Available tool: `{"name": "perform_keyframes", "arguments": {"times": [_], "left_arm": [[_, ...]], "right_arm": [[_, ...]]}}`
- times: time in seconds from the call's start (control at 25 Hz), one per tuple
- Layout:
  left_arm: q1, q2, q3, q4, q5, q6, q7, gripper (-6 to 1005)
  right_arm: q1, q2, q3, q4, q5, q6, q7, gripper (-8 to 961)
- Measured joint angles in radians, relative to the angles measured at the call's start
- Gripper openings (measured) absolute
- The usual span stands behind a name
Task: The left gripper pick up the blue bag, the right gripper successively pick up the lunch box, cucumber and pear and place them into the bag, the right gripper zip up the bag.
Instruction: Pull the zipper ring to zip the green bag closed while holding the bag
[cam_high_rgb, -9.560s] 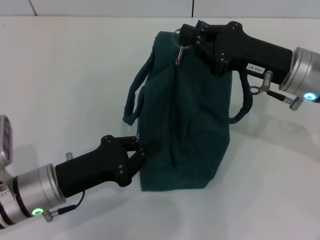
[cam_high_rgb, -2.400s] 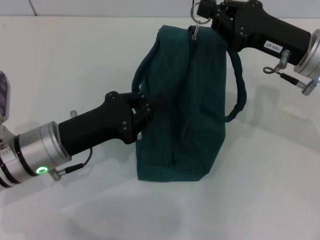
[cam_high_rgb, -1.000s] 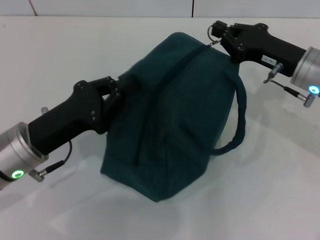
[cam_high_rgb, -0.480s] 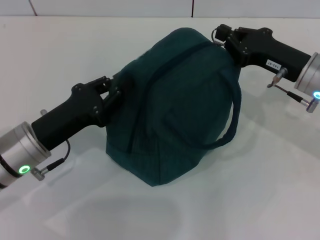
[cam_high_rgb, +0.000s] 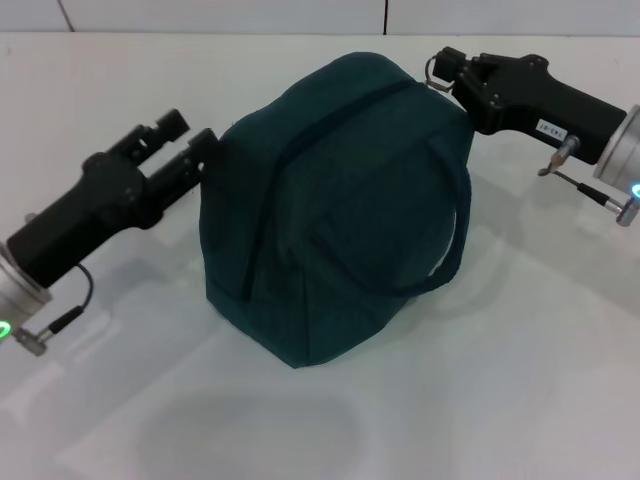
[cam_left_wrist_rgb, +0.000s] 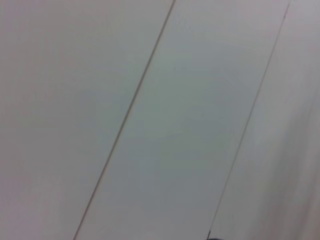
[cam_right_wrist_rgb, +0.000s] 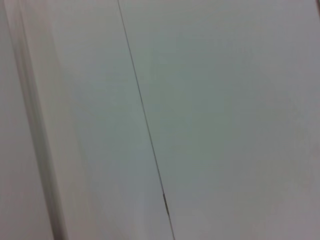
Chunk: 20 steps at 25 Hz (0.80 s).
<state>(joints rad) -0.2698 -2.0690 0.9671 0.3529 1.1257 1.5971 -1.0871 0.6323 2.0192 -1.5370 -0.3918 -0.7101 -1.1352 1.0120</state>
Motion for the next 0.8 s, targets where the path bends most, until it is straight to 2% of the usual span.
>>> {"name": "perform_keyframes", "arguments": {"times": [0.08,0.28,0.32,0.4,0.64,0.8], "left_arm": [[0.008,0.002,-0.009,0.016,-0.001,0.007,-0.023,564],[0.014,0.006,-0.113,0.085,0.003,0.033,-0.165,772],[0.01,0.011,-0.124,0.109,0.006,0.031,-0.211,813],[-0.012,0.034,-0.131,0.167,0.026,0.017,-0.35,895],[-0.116,0.109,-0.134,0.345,0.215,0.002,-0.715,895],[-0.179,0.128,-0.128,0.513,0.408,0.006,-0.945,894]], "right_arm": [[-0.005,0.0,0.0,-0.004,0.0,0.0,-0.001,9],[-0.013,-0.002,0.0,-0.006,0.0,-0.008,-0.005,9],[-0.013,-0.002,0.0,-0.006,0.0,-0.01,-0.005,9],[-0.015,-0.003,0.001,-0.006,0.0,-0.015,-0.006,9],[-0.018,-0.005,0.002,-0.003,0.0,-0.035,-0.009,9],[-0.018,-0.006,0.003,-0.003,0.0,-0.045,-0.018,9]]}}
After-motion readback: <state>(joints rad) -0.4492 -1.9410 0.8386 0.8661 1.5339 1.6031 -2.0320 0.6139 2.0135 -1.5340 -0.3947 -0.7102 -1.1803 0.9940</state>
